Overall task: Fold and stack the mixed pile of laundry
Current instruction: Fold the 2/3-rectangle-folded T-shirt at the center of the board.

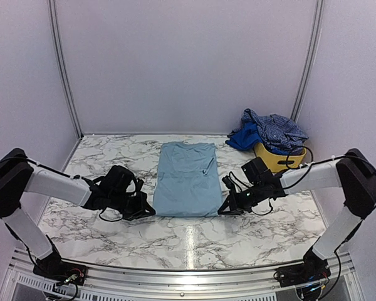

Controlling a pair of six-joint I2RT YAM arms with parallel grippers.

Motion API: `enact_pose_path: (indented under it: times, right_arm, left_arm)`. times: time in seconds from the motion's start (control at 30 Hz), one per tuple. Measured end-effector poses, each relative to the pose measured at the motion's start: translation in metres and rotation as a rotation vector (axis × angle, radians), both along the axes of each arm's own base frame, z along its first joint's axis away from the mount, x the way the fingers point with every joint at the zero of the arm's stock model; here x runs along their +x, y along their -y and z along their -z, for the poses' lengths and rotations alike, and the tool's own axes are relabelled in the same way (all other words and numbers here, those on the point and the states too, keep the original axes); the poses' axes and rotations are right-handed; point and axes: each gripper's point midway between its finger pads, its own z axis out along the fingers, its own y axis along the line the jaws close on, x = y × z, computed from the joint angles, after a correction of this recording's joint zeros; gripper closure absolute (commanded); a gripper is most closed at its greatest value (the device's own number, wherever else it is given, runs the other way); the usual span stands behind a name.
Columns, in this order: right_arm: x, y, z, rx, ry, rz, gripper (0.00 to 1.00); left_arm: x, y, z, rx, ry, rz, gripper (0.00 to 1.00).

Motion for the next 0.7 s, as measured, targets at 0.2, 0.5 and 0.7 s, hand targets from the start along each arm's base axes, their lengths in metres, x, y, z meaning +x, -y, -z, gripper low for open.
enact_pose_path:
  times: [0.2, 0.5, 0.7]
  right_arm:
    - [-0.07, 0.002, -0.027, 0.028, 0.014, -0.058, 1.0]
    - [-0.117, 0.02, -0.082, 0.095, 0.014, 0.002, 1.0]
    - [-0.067, 0.017, -0.091, 0.02, 0.016, 0.057, 1.0]
  left_arm:
    - [-0.062, 0.005, -0.026, -0.051, 0.024, 0.049, 1.0]
    - [-0.107, 0.0, -0.101, -0.149, 0.094, -0.005, 1.0]
    - [-0.055, 0.004, -0.138, -0.115, 0.167, -0.103, 1.0]
